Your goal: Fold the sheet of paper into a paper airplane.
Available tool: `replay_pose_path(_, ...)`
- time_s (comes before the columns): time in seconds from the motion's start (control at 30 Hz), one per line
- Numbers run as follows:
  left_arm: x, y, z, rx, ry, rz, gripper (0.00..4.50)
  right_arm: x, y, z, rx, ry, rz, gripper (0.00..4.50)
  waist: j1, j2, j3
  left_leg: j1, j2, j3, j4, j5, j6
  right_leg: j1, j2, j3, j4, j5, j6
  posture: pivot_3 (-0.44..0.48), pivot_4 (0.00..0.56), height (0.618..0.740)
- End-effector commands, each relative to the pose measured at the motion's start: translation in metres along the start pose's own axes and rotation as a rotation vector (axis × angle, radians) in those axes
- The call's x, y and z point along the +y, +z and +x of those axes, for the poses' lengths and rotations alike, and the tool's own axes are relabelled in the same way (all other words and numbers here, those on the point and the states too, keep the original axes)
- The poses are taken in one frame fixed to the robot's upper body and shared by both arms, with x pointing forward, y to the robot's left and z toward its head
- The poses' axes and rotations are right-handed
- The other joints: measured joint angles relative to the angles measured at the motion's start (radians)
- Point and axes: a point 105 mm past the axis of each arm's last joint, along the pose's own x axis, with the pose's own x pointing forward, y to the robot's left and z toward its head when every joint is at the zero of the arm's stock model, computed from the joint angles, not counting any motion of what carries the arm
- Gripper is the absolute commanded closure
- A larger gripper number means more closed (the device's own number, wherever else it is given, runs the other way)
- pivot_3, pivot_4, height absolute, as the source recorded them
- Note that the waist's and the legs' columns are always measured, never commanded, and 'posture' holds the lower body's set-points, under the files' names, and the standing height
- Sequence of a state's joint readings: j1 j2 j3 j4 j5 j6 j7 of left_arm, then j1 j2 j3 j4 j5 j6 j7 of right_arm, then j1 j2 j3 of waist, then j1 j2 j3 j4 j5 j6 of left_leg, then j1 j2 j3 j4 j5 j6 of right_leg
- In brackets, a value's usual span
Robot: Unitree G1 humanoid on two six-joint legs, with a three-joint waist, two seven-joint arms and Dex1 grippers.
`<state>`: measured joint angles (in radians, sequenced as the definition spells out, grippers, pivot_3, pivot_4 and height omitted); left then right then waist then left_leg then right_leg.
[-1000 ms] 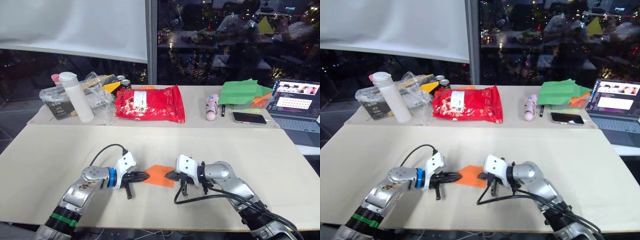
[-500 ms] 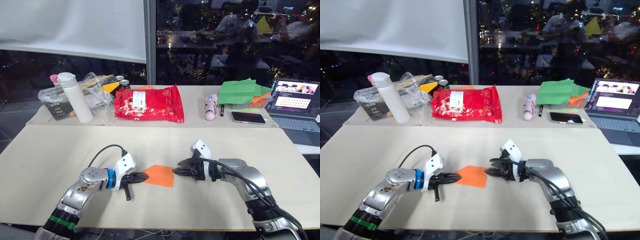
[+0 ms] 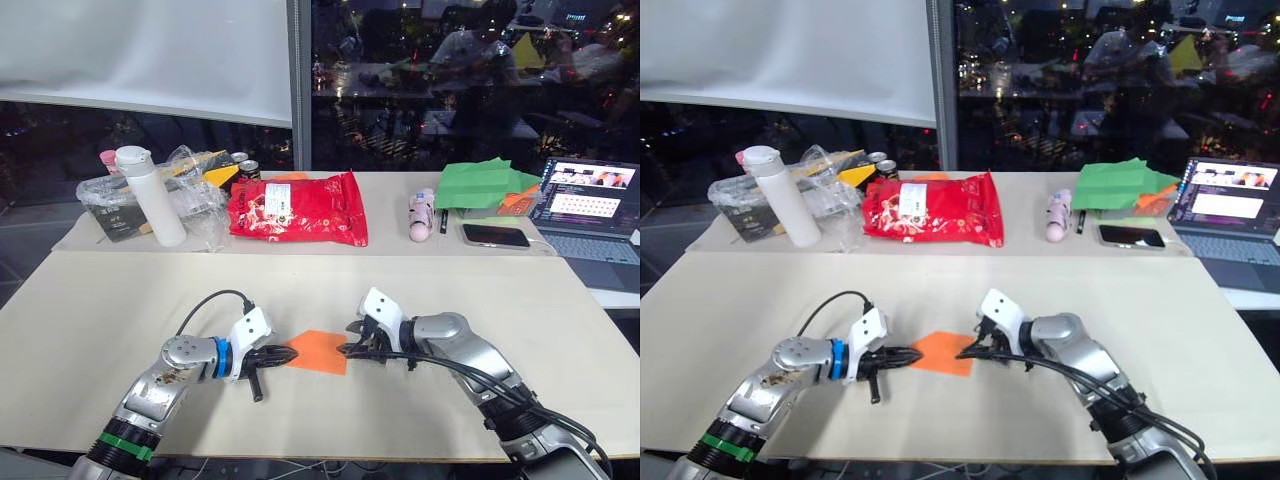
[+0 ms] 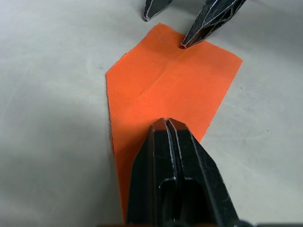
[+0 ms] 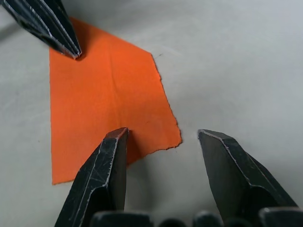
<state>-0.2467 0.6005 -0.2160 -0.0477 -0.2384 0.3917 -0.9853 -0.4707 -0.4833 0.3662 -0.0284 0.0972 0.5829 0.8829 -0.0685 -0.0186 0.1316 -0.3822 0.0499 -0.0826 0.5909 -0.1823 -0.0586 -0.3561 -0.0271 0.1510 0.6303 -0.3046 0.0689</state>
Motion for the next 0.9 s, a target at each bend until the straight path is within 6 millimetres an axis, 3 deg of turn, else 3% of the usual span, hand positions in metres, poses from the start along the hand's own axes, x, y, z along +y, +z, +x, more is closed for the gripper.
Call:
replay_pose_path(0.03, -0.005, -0.015, 0.003, 0.051, -0.008, -0.039, 4.50, 0.013, -0.007, 0.006, 0.023, 0.056, 0.024, 3.12, 0.000, 0.000, 0.000, 0.000, 0.000, 0.000, 0.000, 0.000, 0.000, 0.000, 0.000, 0.000, 0.000, 0.000, 0.000, 0.000, 0.150, 0.715)
replay_pose_path(0.17, -0.006, -0.015, 0.004, 0.050, -0.009, -0.041, 4.50, 0.014, 0.001, 0.007, -0.017, 0.061, 0.018, 4.45, 0.000, 0.000, 0.000, 0.000, 0.000, 0.000, 0.000, 0.000, 0.000, 0.000, 0.000, 0.000, 0.000, 0.000, 0.000, 0.000, 0.150, 0.715)
replay_pose_path(0.67, -0.009, -0.016, 0.005, 0.054, -0.018, -0.049, 4.50, 0.014, 0.041, -0.017, -0.198, 0.117, 0.038, 4.45, 0.000, 0.000, 0.000, -0.001, 0.000, 0.000, 0.000, 0.000, 0.000, -0.001, 0.000, 0.000, 0.000, 0.000, 0.000, 0.000, 0.150, 0.715)
replay_pose_path(0.8, -0.009, -0.016, 0.005, 0.056, -0.024, -0.049, 4.50, 0.010, 0.034, -0.025, -0.165, 0.106, 0.101, 4.45, 0.001, 0.000, 0.000, -0.001, 0.000, 0.000, 0.000, 0.000, 0.000, -0.001, 0.000, 0.000, 0.000, 0.000, 0.000, 0.000, 0.150, 0.715)
replay_pose_path(0.9, -0.009, -0.016, 0.006, 0.056, -0.027, -0.048, 4.50, 0.008, 0.023, -0.035, -0.147, 0.119, 0.286, 3.62, 0.002, 0.000, 0.000, -0.002, 0.000, 0.000, 0.000, 0.000, 0.000, -0.001, 0.000, 0.000, -0.001, 0.000, 0.000, 0.000, 0.150, 0.715)
